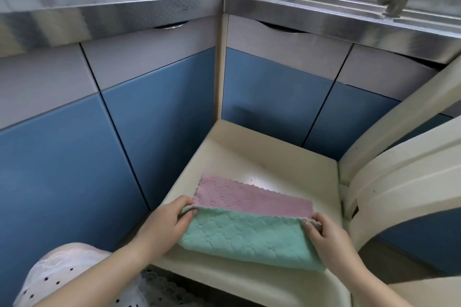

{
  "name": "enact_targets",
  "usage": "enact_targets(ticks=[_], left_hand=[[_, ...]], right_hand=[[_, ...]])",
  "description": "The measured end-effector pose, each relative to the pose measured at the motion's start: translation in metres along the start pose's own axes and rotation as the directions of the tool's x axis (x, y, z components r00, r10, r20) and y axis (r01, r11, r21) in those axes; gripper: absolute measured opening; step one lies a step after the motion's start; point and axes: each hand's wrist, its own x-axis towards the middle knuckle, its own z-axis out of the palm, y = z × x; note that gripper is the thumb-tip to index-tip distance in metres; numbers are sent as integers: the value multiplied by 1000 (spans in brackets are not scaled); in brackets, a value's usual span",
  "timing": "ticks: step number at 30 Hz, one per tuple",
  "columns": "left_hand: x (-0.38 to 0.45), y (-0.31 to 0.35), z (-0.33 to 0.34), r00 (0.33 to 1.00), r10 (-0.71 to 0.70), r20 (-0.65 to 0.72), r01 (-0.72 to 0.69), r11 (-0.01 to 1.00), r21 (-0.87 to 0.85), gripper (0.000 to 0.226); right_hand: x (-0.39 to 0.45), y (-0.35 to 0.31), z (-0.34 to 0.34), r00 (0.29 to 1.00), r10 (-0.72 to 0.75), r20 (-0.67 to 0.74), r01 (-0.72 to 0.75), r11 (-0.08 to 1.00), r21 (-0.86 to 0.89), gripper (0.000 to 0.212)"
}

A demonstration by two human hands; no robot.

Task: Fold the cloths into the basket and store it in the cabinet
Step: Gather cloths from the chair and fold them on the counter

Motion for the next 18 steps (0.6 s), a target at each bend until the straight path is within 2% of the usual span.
enact_targets(ticks=[5,8,12,18], left_hand=[[35,10,3,990,-87,-107,73,988,-134,11],[58,10,9,981,-159,-116,142,980,-140,13],[79,4,13,969,-219,-115,213,975,-60,17],[97,2,18,956,-266,-125,275,960,58,35]], right_hand=[[31,-8,-5,992,57,-112,-48,996,78,16],[48,-6,-3,989,102,-106,-100,995,30,22],[64,-7,2,986,144,-84,-148,988,-46,33],[79,0,7,982,180,-62,-184,981,-67,48]])
